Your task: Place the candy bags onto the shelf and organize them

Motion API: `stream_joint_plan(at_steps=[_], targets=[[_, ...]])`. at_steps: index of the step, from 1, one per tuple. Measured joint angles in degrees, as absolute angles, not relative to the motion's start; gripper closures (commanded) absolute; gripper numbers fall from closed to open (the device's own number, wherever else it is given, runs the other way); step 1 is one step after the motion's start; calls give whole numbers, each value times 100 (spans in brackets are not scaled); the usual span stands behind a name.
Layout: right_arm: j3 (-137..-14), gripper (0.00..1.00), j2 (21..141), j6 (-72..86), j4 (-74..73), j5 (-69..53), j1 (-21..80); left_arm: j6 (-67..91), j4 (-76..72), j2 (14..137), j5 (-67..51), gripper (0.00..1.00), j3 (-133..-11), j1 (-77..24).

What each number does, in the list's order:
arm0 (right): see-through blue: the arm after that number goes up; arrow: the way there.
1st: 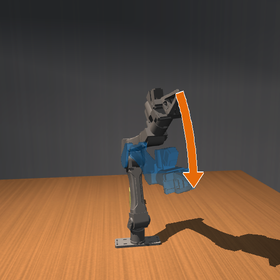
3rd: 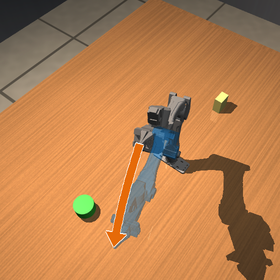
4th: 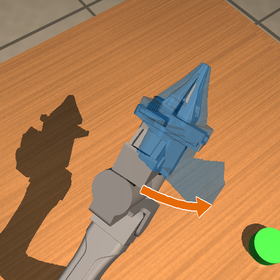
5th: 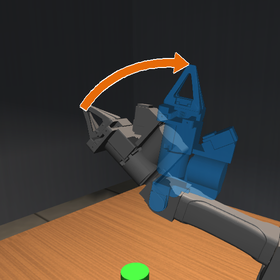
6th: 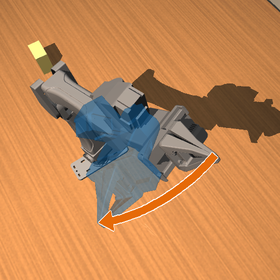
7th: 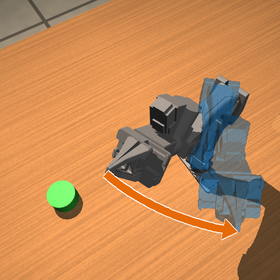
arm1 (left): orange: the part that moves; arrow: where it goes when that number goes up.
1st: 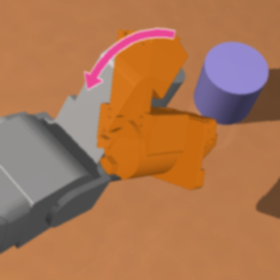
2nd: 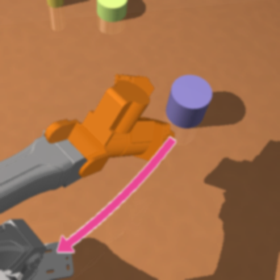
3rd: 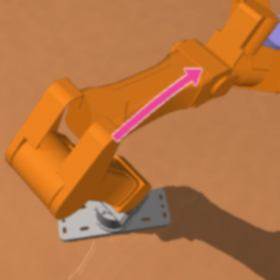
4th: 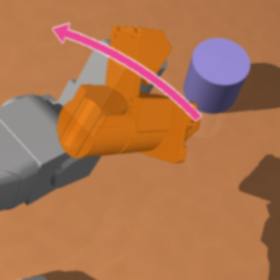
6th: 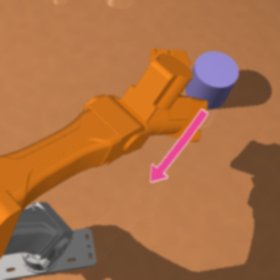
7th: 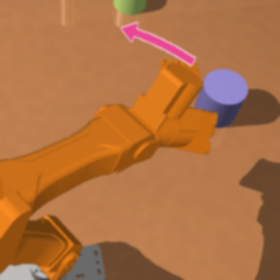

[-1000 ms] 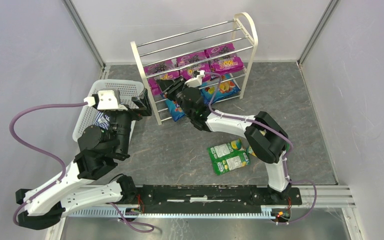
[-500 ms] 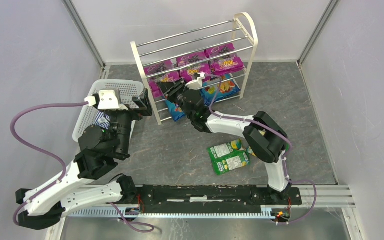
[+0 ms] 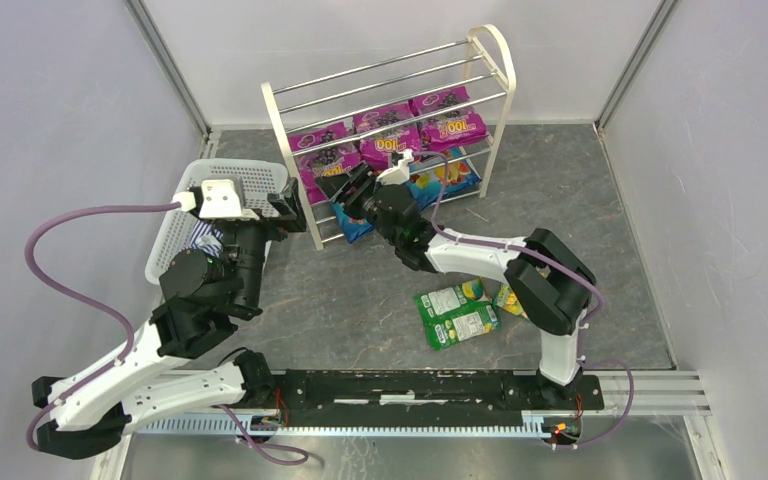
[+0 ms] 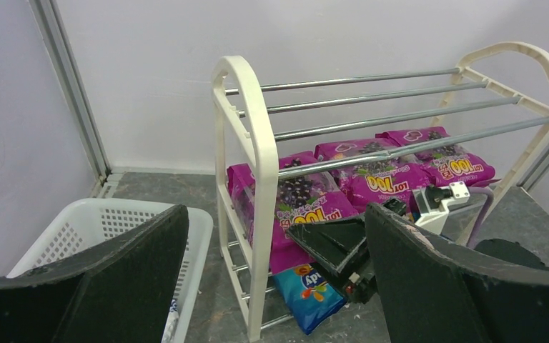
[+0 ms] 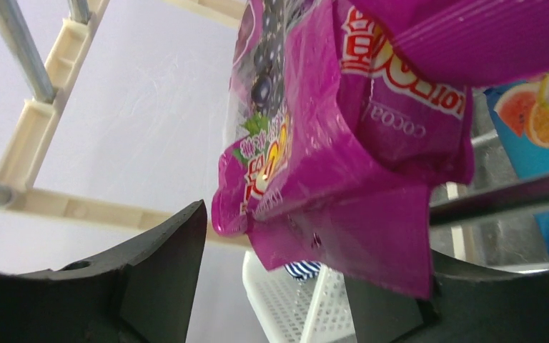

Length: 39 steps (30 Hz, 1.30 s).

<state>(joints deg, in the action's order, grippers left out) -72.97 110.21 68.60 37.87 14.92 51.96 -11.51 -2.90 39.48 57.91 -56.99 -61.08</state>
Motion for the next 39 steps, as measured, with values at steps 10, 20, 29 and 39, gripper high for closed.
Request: stream_joint_plan(at_steps=[10,20,29,39], targets=[[-6661,56,10475,6667,3601,1269,5196,-1098,-239,4007,5789,2,-5699,-6108],[-6838,71,10589,6622,3562,1295,5122,-1000,-222,4134,5780,2,-5699,-6097],[-6932,55,10718,6589,3636,1219,5046,-972,-198,4171,5712,2,-5699,-6082],[-5380,32,9509,5758,3524,711,5046,-921,-183,4233,5675,2,-5699,-6082]])
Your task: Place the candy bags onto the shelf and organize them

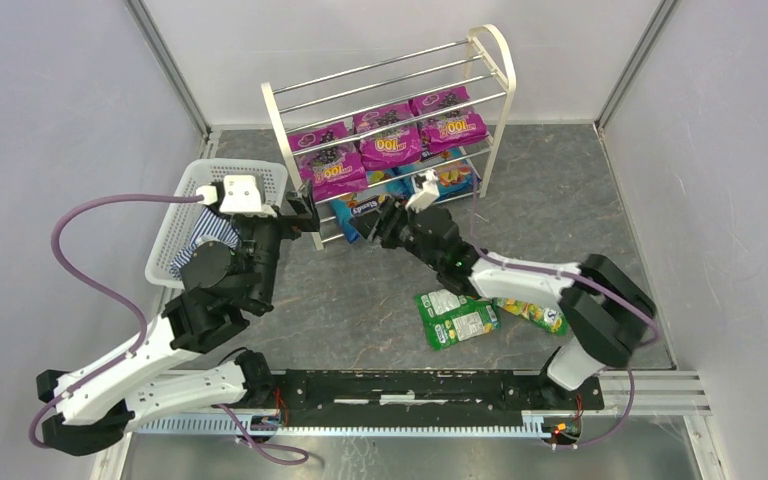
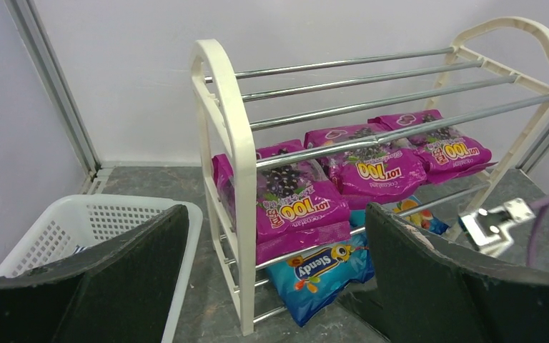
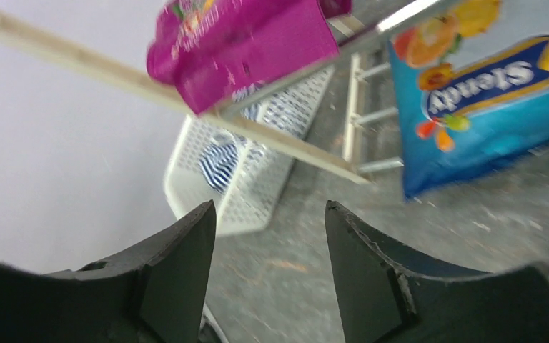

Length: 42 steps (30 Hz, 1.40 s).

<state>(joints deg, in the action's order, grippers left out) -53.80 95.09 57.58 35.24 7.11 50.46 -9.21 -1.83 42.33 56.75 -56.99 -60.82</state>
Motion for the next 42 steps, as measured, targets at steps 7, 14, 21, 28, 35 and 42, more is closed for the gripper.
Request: stream_joint_plan(at_steps=[7,14,21,28,35,42], targets=[[-4252,25,8020,4248,2349,788,5048,-814,-145,4458,5660,0,-5704,-6082],[-3347,17,6941,3083,694,1243,5046,-419,397,4696,5428,0,-5907,-6082],[-2899,3,5662,2552,-725,1824,5013,1227,1564,4558,4296,0,-6178,-6082],[-2386,3,4967,2436,-980,1212,3859,2915,2099,4383,2569,0,-5212,-6082],[-1514,15,4860,2414,-569,-353,2204,4270,1529,4858,836,0,-3795,-6082],[-1192,16,4849,2438,40,-1275,1820,5612,-154,6213,-368,3,-2512,-6213]])
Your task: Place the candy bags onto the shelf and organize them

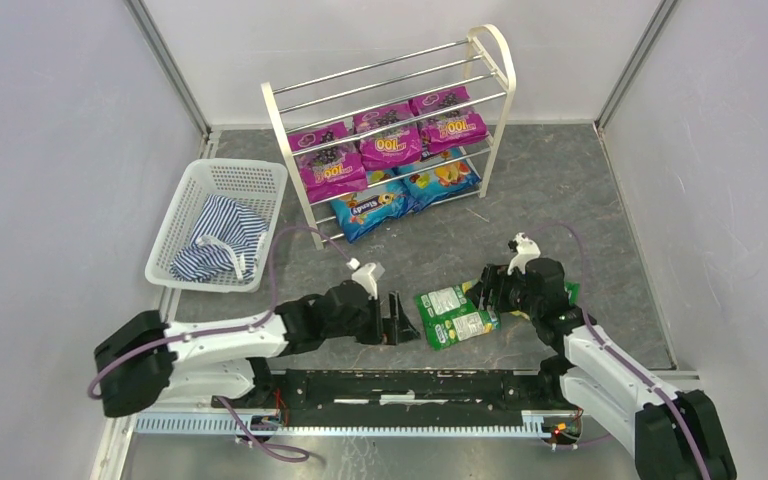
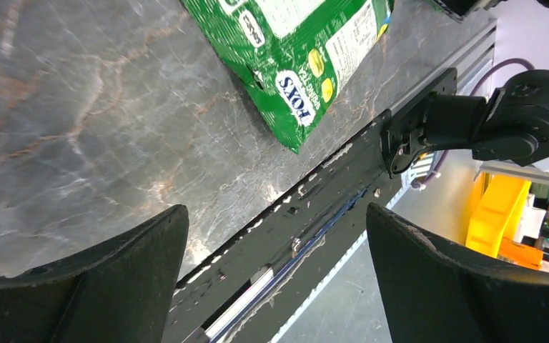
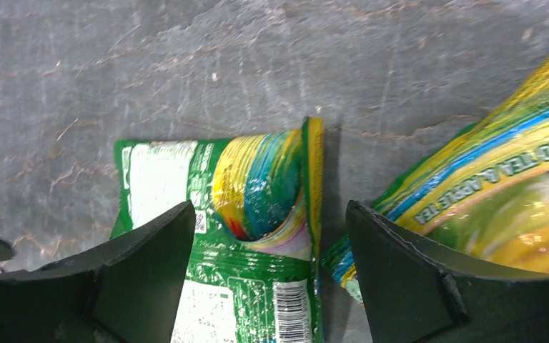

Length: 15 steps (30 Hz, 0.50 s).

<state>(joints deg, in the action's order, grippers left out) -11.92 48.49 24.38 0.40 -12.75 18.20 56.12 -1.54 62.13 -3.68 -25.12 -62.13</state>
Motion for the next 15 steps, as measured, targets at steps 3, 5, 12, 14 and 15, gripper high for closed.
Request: stream_joint_plan(at_steps=[3,5,12,14,15], targets=[[-950,16,4716,2506,268,-1581,1820,5892,-646,6864,-408,10,-2536,-6445],[-834,17,4661,2547,390,-1765,1820,6036,-985,7363,-423,14,-2609,-6595],[-635,18,4858,2689,1037,-2154,1837,6182,-1380,8084,-209,14,-2827,-6862],[-635,19,5140,2794,1343,-2182,1918,6182,-1264,8007,-21,12,-2845,-6886],[-650,19,5339,2856,1559,-2169,2029,6180,-1149,7918,73,12,-2845,-6888]])
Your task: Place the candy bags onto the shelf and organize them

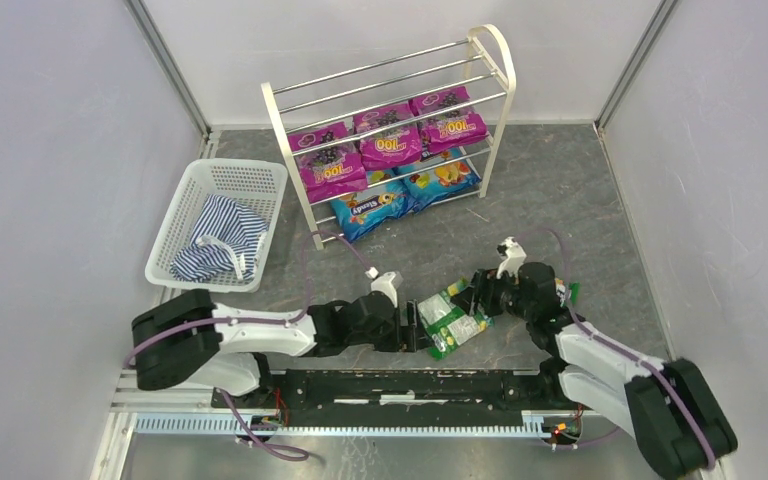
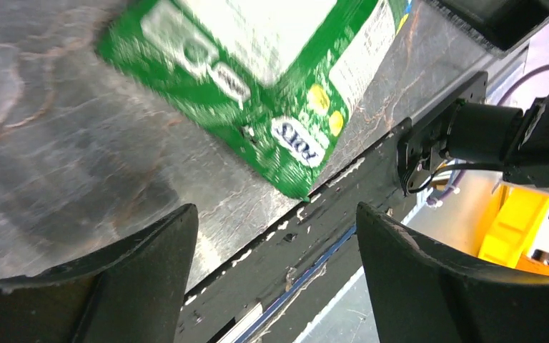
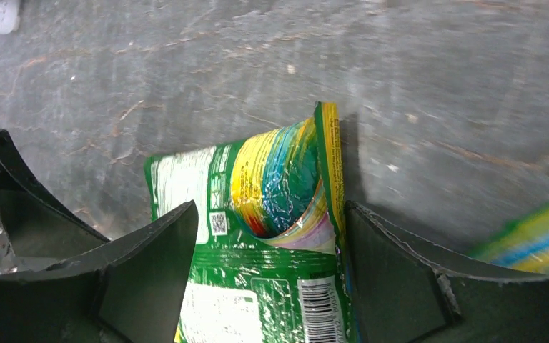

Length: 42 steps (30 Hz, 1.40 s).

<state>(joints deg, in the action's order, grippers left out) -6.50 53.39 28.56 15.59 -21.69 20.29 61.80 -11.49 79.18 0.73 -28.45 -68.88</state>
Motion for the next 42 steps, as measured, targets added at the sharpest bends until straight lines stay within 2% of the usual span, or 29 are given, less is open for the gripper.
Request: stream_joint_plan(at_steps=[5,10,13,17,20,24,30,34,42], targets=[[-1315,21,6573,3122,2060,-1868,3085,6178,-381,7046,628,9,-2840,-6888],[-2696,20,7950,3347,2421,-1815,4097,6187,353,5835,1166,5,-2576,-6888],[-3159,18,8062,3271,2359,-1747,4276,6222,666,5216,1358,0,-2303,-6886],[-3208,16,7625,2923,1662,-1267,4274,6276,812,4698,1433,0,-1935,-6886],[-2742,16,6753,2727,1063,-882,4263,6274,735,4818,1387,0,-1857,-6886],[-1970,18,5723,2749,456,-716,4263,6261,438,5579,1245,0,-1920,-6882],[-989,22,4989,3232,427,-810,4259,6198,-362,6707,967,4,-2213,-6871],[-952,25,5347,3474,937,-980,4261,6187,-854,7037,762,7,-2215,-6862],[-2064,27,7618,3747,2095,-1599,4241,6211,-1118,6827,657,3,-1957,-6718]])
